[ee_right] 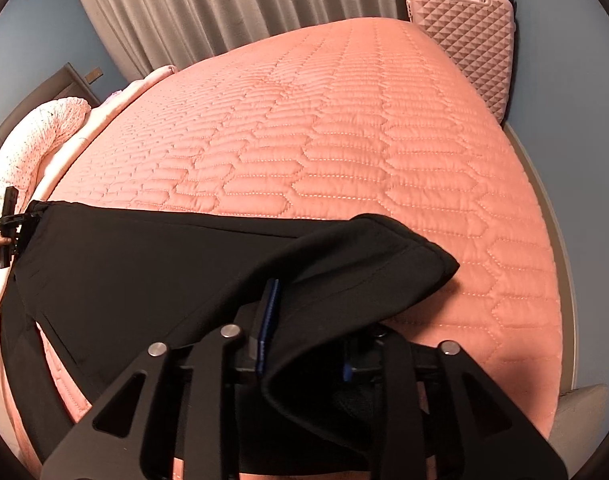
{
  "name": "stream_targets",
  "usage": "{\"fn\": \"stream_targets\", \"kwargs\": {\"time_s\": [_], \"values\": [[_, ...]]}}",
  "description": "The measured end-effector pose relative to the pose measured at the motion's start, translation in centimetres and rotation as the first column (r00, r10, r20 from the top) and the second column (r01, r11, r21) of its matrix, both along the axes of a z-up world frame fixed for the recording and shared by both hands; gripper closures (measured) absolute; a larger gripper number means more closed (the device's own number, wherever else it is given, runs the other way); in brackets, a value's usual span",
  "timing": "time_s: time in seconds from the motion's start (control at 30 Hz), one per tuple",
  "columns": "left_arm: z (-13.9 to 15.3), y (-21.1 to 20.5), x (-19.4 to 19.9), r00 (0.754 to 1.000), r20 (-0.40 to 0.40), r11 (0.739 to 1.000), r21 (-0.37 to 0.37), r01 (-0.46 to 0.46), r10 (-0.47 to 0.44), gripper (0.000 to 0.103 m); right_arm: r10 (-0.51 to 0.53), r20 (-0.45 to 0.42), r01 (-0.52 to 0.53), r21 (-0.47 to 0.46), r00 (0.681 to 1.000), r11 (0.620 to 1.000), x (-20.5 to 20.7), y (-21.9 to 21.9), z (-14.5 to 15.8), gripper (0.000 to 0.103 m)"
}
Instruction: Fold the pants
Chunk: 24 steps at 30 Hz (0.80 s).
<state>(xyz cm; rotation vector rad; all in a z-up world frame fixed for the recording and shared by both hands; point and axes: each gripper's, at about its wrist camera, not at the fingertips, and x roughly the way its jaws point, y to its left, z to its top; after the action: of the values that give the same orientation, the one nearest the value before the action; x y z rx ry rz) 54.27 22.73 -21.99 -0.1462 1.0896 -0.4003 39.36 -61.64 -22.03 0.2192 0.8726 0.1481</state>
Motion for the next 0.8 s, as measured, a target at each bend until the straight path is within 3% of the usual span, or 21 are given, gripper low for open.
{"fn": "stream_targets", "kwargs": {"time_s": [0.07, 0.1, 0.17, 0.2, 0.23, 0.37, 0.5, 0.6, 0.8], "values": [[-0.1, 0.4, -0.2, 1.000, 0.022, 1.000, -0.004, -0.001, 0.001, 0.058, 0.001, -0.014, -0.001, 0.011, 1.000, 1.000, 0.1, -0.2, 0.1, 0.078], [-0.2, 0.8, -0.4, 1.000, 0.027, 1.000, -0.008, -0.005, 0.006, 0.064, 0.000, -0.019, 0.000, 0.011, 1.000, 1.000, 0.1, -0.3, 0.2, 0.079], [-0.2, 1.5, -0.5, 0.999, 0.022, 0.999, -0.025, -0.037, 0.037, 0.081, -0.002, -0.021, 0.002, -0.005, 1.000, 1.000, 0.2, -0.2, 0.2, 0.086], [-0.3, 2.0, -0.7, 0.999, 0.022, 0.999, -0.026, -0.047, 0.047, 0.089, 0.001, -0.018, -0.001, -0.008, 1.000, 1.000, 0.1, -0.2, 0.3, 0.096], [-0.1, 2.2, -0.6, 0.998, 0.020, 0.998, -0.045, -0.051, 0.052, 0.092, 0.003, -0.015, -0.003, -0.009, 1.000, 1.000, 0.1, 0.0, 0.4, 0.100], [0.4, 1.6, -1.1, 0.998, 0.047, 0.999, -0.009, -0.045, 0.046, 0.095, -0.008, 0.010, 0.008, -0.023, 1.000, 1.000, -0.4, 0.2, 0.9, 0.101], [1.7, 2.1, -2.4, 0.993, 0.100, 0.997, -0.054, -0.050, 0.055, 0.095, -0.022, 0.098, 0.023, -0.015, 0.995, 1.000, -2.2, 0.3, 3.2, 0.101], [4.3, 2.1, -4.3, 0.983, 0.182, 0.995, -0.101, 0.006, 0.013, 0.096, -0.004, 0.166, 0.005, -0.008, 0.986, 1.000, -4.1, 0.8, 5.7, 0.101], [9.3, 2.3, -9.7, 0.962, 0.268, 0.978, -0.178, 0.105, -0.055, 0.096, 0.050, 0.238, -0.051, 0.000, 0.970, 0.999, -9.1, 2.3, 10.2, 0.101]]}}
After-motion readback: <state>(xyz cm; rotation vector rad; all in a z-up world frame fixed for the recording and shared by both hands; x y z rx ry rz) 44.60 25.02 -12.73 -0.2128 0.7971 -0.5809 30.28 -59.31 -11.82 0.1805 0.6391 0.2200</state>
